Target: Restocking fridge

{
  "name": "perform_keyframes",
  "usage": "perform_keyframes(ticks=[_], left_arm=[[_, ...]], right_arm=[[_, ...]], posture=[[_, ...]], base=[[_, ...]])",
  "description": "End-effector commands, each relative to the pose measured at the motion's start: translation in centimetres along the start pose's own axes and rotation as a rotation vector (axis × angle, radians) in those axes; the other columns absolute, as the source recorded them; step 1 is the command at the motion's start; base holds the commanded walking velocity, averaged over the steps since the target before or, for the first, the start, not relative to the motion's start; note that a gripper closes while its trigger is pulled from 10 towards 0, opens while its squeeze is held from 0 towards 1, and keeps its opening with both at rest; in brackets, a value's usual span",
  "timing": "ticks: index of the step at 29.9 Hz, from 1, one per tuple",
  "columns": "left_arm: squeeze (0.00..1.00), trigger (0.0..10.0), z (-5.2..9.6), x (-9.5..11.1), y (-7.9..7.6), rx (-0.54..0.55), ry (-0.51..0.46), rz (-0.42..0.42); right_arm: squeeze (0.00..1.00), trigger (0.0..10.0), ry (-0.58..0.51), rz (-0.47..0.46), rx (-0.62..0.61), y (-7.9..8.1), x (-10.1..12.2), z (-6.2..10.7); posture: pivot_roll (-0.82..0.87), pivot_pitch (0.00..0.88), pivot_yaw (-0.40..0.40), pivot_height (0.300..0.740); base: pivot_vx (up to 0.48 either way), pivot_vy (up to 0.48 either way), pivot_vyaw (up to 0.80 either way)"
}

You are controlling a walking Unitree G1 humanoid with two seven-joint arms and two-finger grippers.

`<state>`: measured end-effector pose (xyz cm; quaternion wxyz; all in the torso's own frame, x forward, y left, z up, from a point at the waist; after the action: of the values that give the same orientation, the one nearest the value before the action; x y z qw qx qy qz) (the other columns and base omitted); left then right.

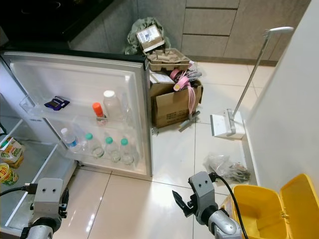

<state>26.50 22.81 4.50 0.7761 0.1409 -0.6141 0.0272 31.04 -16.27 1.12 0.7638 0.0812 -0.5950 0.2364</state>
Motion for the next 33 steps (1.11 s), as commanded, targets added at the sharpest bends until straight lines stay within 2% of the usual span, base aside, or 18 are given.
perform_keyframes(ticks=[1,2,4,5,6,9,11,12,13,14,16,17,18,21,23,26,29,33], left_arm=[[0.0,10.0,0.1,-0.5,0.4,0.018,0.022,-0.017],[0.0,10.0,-0.3,0.0,0.6,0.029,0.01,-0.008],[0.0,10.0,-0.3,0.0,0.6,0.029,0.01,-0.008],[0.0,10.0,-0.7,0.5,0.7,0.041,-0.002,0.001],[0.0,10.0,-1.7,1.8,1.0,0.057,-0.035,0.016],[0.0,10.0,-2.0,2.4,1.0,0.061,-0.049,0.021],[0.0,10.0,-3.1,4.6,1.0,0.059,-0.104,0.038],[0.0,10.0,-3.1,4.6,1.0,0.059,-0.104,0.038],[0.0,10.0,-3.6,6.1,1.1,0.057,-0.142,0.049],[0.0,10.0,-3.6,6.1,1.1,0.057,-0.142,0.049],[0.0,10.0,-4.6,9.4,1.7,0.068,-0.222,0.08],[0.0,10.0,-4.6,9.4,1.7,0.068,-0.222,0.08],[0.0,10.0,-5.0,11.3,2.4,0.086,-0.267,0.1],[0.0,10.0,-5.2,12.4,2.9,0.098,-0.296,0.114],[0.0,10.0,-5.3,14.5,3.8,0.115,-0.346,0.132],[0.0,10.0,-4.7,16.5,4.4,0.121,-0.4,0.153],[0.0,10.0,-4.4,17.0,4.2,0.115,-0.419,0.141],[0.0,10.0,-3.3,18.8,2.3,0.005,-0.492,0.053]], right_arm=[[0.0,10.0,-0.027,0.017,-0.028,-0.8,0.8,0.0],[0.0,10.0,-0.074,0.032,-0.05,-1.5,2.4,-0.5],[0.0,10.0,-0.074,0.032,-0.05,-1.5,2.4,-0.5],[0.0,10.0,-0.119,0.046,-0.07,-2.2,4.0,-0.9],[0.0,10.0,-0.204,0.069,-0.118,-3.8,7.2,-1.7],[0.0,10.0,-0.236,0.077,-0.14,-4.5,8.4,-1.9],[0.0,10.0,-0.338,0.111,-0.239,-7.5,12.9,-2.5],[0.0,10.0,-0.338,0.111,-0.239,-7.5,12.9,-2.5],[0.0,10.0,-0.39,0.125,-0.289,-9.0,15.4,-2.7],[0.0,10.0,-0.39,0.125,-0.289,-9.0,15.4,-2.7],[0.0,10.0,-0.463,0.137,-0.355,-11.2,19.8,-3.1],[0.0,10.0,-0.463,0.137,-0.355,-11.2,19.8,-3.1],[0.0,10.0,-0.483,0.142,-0.362,-11.7,21.6,-3.4],[0.0,10.0,-0.494,0.145,-0.364,-11.9,22.7,-3.6],[0.0,10.0,-0.498,0.147,-0.334,-11.7,24.4,-4.3],[0.0,10.0,-0.483,0.143,-0.163,-9.0,25.6,-6.1],[0.0,10.0,-0.472,0.137,-0.101,-8.0,25.6,-6.7],[0.0,10.0,-0.454,0.157,0.011,-5.2,25.8,-7.9]], posture=[[-0.09,0.165,0.043,0.737],[-0.09,0.169,0.05,0.737],[-0.09,0.169,0.05,0.737],[-0.08,0.171,0.053,0.737],[-0.08,0.174,0.062,0.737],[-0.08,0.174,0.062,0.737],[-0.06,0.18,0.079,0.737],[-0.06,0.18,0.079,0.737],[-0.05,0.184,0.088,0.737],[-0.05,0.184,0.088,0.737],[-0.03,0.189,0.094,0.737],[-0.03,0.189,0.094,0.737],[-0.03,0.189,0.095,0.737],[-0.02,0.19,0.095,0.737],[-0.01,0.192,0.094,0.737],[0.01,0.2,0.09,0.737],[0.02,0.206,0.09,0.737],[0.04,0.212,0.105,0.737]], base=[[0.0,0.0,0.0],[0.0,0.0,0.0],[0.0,0.0,0.0],[0.0,0.0,0.0],[0.0,0.0,0.0],[0.0,0.0,0.0],[0.0,0.0,0.0],[0.0,0.0,0.0],[0.0,0.0,0.0],[0.0,0.0,0.0],[0.0,0.0,0.0],[0.0,0.0,0.0],[0.0,0.0,0.0],[0.0,0.0,0.0],[0.0,0.0,0.0],[0.0,0.0,0.0],[0.0,0.0,0.0],[0.0,0.0,0.0]])
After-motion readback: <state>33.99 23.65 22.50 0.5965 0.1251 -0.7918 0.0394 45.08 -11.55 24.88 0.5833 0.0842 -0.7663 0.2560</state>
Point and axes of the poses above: a point about 5 cm out from each wrist's last joint towards the gripper, its own z axis pointing back from the gripper into the wrist, its own x axis along the axis of the wrist's last joint, y = z × x, the point moved 5 cm from there along -z, pointing out of the wrist towards the gripper, and after that the axes turned 7 degrees about z, right-handed, at the moved point
